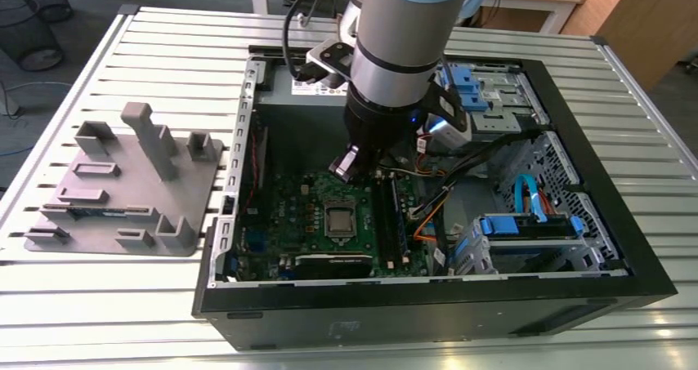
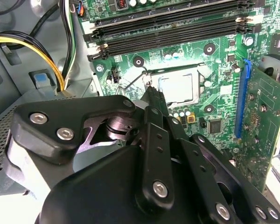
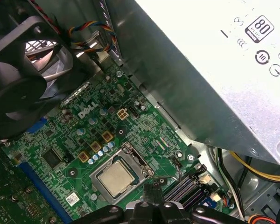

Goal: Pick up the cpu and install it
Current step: 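Close the cpu cover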

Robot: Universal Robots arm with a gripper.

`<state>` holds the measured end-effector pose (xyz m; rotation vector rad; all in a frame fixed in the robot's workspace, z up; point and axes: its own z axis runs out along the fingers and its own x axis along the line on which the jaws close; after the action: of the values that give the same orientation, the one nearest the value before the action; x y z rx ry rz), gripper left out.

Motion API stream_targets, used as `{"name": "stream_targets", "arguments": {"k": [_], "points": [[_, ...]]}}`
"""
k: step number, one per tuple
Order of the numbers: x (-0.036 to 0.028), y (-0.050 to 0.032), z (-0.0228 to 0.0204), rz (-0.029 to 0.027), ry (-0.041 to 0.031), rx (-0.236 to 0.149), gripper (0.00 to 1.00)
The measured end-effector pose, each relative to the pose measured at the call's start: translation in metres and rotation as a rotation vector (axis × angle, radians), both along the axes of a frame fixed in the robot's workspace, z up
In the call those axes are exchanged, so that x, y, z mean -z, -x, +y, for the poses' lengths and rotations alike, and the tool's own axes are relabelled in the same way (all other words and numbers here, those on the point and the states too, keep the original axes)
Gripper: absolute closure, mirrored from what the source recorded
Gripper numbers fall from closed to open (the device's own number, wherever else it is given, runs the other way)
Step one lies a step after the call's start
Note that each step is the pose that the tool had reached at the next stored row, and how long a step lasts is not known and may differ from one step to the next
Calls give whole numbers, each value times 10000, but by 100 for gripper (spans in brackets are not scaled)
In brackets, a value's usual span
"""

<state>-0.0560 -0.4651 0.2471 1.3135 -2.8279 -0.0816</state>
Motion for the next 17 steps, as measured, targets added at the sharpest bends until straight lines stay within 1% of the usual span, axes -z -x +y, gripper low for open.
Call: {"name": "stream_targets", "arguments": {"k": [8, 13, 17], "points": [[11, 22, 0, 0, 1, 0, 89], [22, 57, 0, -9, 10, 0, 89], [47, 94, -1, -15, 23, 2, 89]]}}
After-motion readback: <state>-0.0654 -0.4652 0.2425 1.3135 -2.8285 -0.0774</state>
